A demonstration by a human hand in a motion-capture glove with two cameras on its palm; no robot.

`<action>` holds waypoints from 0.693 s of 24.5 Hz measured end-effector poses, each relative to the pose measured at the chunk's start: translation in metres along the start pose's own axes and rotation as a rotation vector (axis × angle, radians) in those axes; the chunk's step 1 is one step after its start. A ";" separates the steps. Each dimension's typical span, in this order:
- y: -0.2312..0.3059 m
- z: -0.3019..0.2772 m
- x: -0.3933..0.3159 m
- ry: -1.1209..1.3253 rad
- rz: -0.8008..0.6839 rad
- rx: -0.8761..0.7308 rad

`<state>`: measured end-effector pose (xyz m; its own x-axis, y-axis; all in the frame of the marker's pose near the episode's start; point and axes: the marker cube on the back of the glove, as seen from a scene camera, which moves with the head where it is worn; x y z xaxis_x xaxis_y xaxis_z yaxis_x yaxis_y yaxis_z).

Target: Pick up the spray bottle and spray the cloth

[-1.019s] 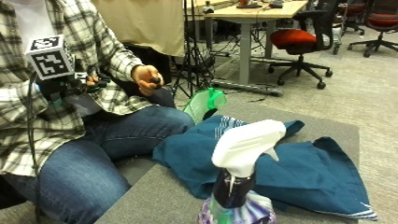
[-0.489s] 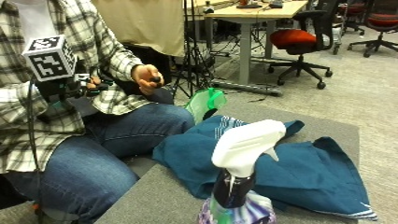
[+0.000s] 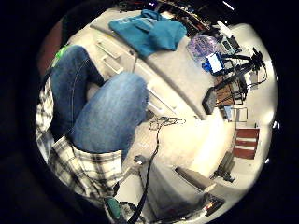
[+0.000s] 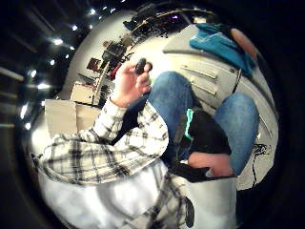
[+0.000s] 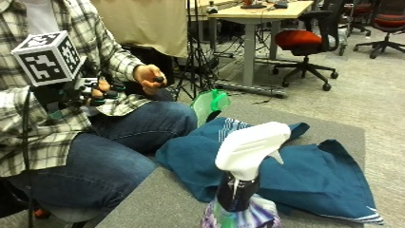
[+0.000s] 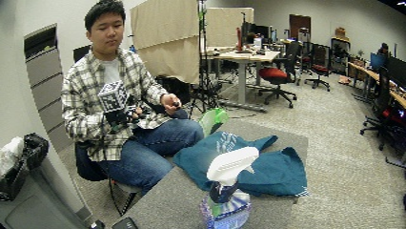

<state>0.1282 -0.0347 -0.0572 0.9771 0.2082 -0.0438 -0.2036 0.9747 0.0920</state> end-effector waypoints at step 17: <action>-0.123 -0.052 0.177 -0.295 0.348 0.280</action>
<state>0.3229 -0.1132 -0.1278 0.8391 0.4443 0.3138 -0.5334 0.7851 0.3148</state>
